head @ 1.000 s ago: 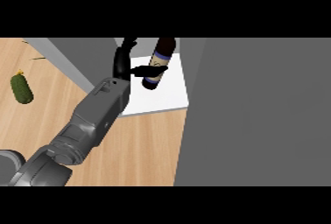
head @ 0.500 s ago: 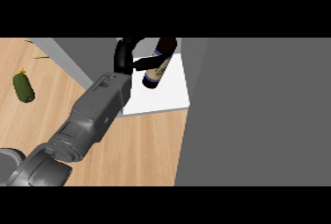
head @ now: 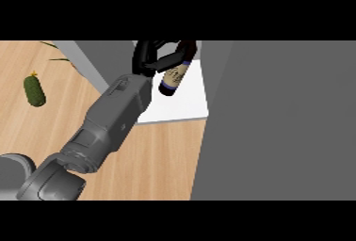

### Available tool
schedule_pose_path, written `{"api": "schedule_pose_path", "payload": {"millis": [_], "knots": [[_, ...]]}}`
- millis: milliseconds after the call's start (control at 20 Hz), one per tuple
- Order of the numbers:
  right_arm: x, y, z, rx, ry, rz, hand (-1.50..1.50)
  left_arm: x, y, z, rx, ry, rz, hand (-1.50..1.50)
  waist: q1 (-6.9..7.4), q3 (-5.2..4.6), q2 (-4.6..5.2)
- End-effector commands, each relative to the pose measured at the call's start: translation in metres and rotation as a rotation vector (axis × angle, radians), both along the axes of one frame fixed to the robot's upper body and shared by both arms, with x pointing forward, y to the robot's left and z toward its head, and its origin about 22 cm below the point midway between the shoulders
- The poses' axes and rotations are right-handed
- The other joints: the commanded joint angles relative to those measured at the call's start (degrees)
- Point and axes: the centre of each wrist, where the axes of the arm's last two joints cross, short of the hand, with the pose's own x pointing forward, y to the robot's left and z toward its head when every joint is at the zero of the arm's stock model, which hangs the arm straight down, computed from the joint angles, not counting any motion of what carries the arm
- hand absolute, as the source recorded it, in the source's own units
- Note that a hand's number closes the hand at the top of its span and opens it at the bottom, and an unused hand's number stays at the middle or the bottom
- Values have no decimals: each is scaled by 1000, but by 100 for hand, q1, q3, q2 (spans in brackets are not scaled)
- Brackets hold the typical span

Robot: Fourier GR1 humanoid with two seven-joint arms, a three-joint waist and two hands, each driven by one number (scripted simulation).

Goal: Pick up the wine, place it into the cabinet and close the cabinet

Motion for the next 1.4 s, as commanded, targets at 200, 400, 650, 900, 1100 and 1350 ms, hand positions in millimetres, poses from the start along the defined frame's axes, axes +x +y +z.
{"api": "schedule_pose_path", "payload": {"millis": [200, 400, 650, 900, 1100, 1350], "knots": [[-28, -11, 45, 90, 7, 19, -150, -4, -17, 0, -48, 12, -90, -150, 160, 10, -87], [-33, -10, 47, 88, 20, 0, -150, -4, -19, 3, -45, 16, -100, -150, 252, 9, -140], [-32, -13, 50, 84, 19, 0, -150, -10, -14, -8, -96, 28, -130, -150, 281, 8, -145], [-26, -13, 46, 56, 7, -10, -150, -22, -15, -19, -157, 15, -213, -150, 337, 5, -176], [-28, -15, 47, 64, 31, -42, -150, -41, -11, -44, -178, 46, -247, -150, 436, 5, -225], [-33, -14, 46, 70, 32, -51, -150, -70, -4, -68, -221, 62, -275, -150, 562, 7, -253]]}}
